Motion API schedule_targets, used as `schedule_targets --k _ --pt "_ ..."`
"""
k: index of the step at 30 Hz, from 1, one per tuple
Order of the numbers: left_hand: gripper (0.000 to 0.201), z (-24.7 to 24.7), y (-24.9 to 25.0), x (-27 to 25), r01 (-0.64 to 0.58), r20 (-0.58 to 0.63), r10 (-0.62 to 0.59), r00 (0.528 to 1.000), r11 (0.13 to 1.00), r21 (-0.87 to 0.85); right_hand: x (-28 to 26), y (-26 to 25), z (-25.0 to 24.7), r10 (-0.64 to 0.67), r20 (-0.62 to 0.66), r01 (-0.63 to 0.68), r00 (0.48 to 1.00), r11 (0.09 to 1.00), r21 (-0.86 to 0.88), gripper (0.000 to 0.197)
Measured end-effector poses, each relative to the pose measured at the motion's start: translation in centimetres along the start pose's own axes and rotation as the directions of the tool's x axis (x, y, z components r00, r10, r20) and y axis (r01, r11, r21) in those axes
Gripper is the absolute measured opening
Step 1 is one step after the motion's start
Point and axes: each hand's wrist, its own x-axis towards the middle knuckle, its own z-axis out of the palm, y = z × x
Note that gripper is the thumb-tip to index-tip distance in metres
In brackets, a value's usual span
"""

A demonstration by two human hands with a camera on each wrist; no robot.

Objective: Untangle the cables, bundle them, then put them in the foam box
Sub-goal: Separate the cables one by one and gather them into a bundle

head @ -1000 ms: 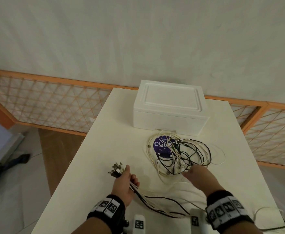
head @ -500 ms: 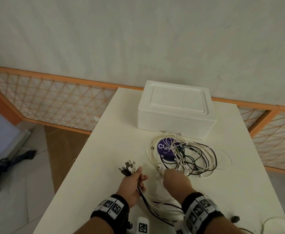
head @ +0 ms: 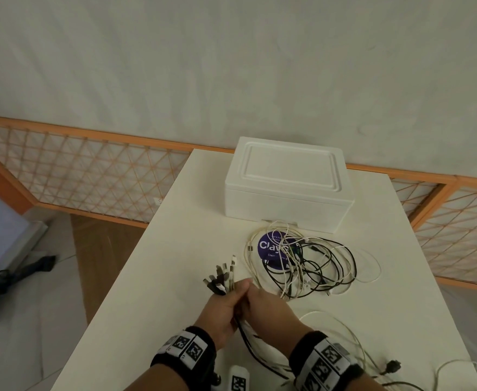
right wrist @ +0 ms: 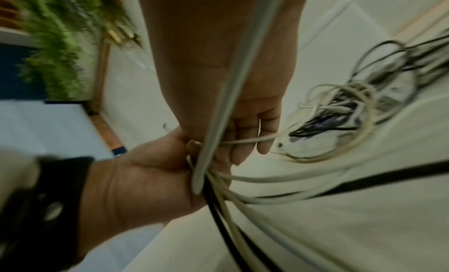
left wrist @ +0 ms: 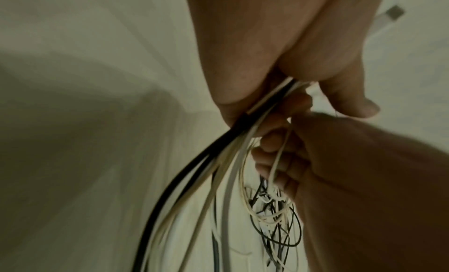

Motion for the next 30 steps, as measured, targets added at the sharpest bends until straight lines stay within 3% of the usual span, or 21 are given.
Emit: schedule_targets --k 3,6,7,8,11,13,16,20,22,25,28,30 --pt "0.033 0.0 0.5 0.1 -0.085 -0.072 0.083 0.994 0.996 -0.033 0.1 -0.2 -0.8 -0.137 -0.046 0.137 0.989 0.991 -0.006 0.028" --pt "0.037 -0.9 1.7 0.4 -0.184 -0.196 0.152 0.969 0.969 -0.162 -0.1 1.9 -2.0 -0.218 -0.158 0.179 0.963 0.957 -0.228 0.012" --pt "0.037 -1.5 2.0 0.5 -0.193 -0.206 0.148 0.967 0.957 -0.219 -0.1 3.1 -2.4 -0.199 -0.244 0.125 0.949 0.949 -0.29 0.004" --pt "0.039 -2.1 2.3 0.6 -0.186 -0.203 0.135 0.97 0.948 -0.259 -0.2 4.3 -2.6 -0.127 -0.334 0.03 0.934 0.959 -0.281 0.007" --pt "0.045 -3.2 2.4 0.4 -0.138 -0.178 0.089 0.98 0.949 -0.284 -0.3 6.7 -2.9 0.113 -0.455 -0.164 0.883 0.984 -0.074 0.009" --pt "0.05 -2.9 2.2 0.0 -0.114 -0.146 0.073 0.987 0.95 -0.291 0.0 7.2 -3.2 0.24 -0.377 -0.24 0.894 0.97 0.049 0.011" --pt "0.048 -2.4 2.3 -0.5 -0.127 -0.112 0.104 0.988 0.966 -0.227 0.5 6.6 -4.1 0.219 -0.366 -0.196 0.904 0.975 0.1 0.021" --pt "0.025 -0.9 2.8 -0.9 -0.093 -0.024 0.092 0.995 0.994 -0.052 0.7 3.2 -4.3 -0.114 -0.282 0.133 0.953 0.99 0.05 0.03" --pt "0.023 -0.2 2.7 -0.8 -0.052 0.012 0.052 0.999 0.999 0.016 0.5 1.5 -3.6 -0.283 -0.18 0.289 0.942 0.957 0.007 0.038" --pt "0.021 -0.2 2.7 -0.5 -0.057 0.022 0.055 0.998 0.995 0.079 0.1 0.2 -2.7 -0.392 -0.07 0.395 0.917 0.918 0.029 0.048" --pt "0.017 -0.5 2.6 -0.4 -0.07 0.016 0.069 0.997 0.992 0.103 -0.1 0.4 -2.5 -0.3 -0.021 0.3 0.954 0.94 0.16 0.036" --pt "0.014 -0.4 2.8 -0.5 -0.081 0.003 0.081 0.997 0.994 0.08 0.1 0.9 -2.6 -0.061 0.022 0.045 0.998 0.895 0.444 0.023"
